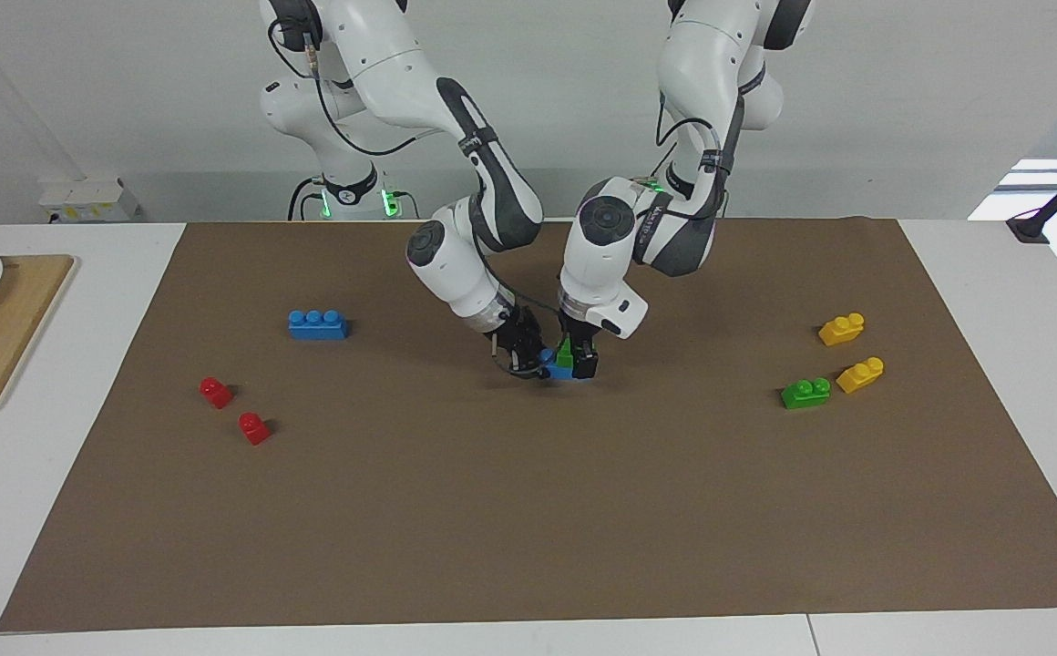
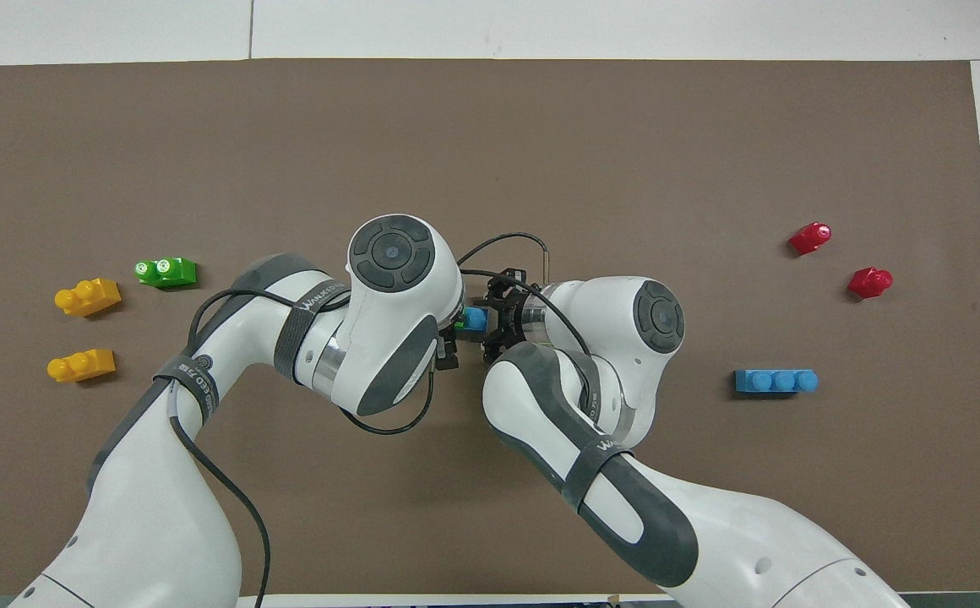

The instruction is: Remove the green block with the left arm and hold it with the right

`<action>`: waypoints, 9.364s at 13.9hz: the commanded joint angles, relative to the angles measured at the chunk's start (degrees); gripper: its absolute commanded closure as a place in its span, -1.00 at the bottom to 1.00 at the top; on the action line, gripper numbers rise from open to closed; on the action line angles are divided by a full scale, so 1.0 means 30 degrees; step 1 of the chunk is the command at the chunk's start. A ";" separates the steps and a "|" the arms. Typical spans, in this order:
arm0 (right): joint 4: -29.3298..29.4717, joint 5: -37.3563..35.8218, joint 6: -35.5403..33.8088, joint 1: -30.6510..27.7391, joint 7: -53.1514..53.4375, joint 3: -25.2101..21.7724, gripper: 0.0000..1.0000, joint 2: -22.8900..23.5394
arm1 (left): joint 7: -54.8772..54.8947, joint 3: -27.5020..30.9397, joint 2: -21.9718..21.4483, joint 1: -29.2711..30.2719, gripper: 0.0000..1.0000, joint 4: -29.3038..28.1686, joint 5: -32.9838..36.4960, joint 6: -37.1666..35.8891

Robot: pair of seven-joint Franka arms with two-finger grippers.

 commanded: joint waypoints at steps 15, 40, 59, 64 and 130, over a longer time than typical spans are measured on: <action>-0.0193 0.0380 0.0872 0.0334 0.0089 -0.0013 1.00 0.0058 | -0.0111 0.0226 -0.0558 -0.0150 1.00 0.0242 0.0758 -0.1388; 0.0305 -0.3657 -1.1049 -1.0295 -0.5300 -0.0189 1.00 -0.4307 | 3.6870 0.0402 -0.9702 1.0515 1.00 -0.5379 -0.0649 -0.7340; -0.0544 -0.5245 -1.0232 -1.4957 -1.1658 -0.0130 1.00 -0.2169 | 4.3981 0.0431 -0.6566 1.1981 1.00 -0.9567 0.1930 0.0653; -0.0603 -0.5157 -0.9704 -1.5164 -1.2860 -0.0130 1.00 -0.1699 | 4.3748 0.0460 -0.6566 1.2010 0.97 -1.0184 0.1930 0.1391; 0.7600 -1.7784 -1.9134 -1.1414 -2.8505 0.0046 -0.95 -0.7529 | 4.2429 0.2629 -0.7561 0.7997 -1.00 0.3555 0.0523 -1.2232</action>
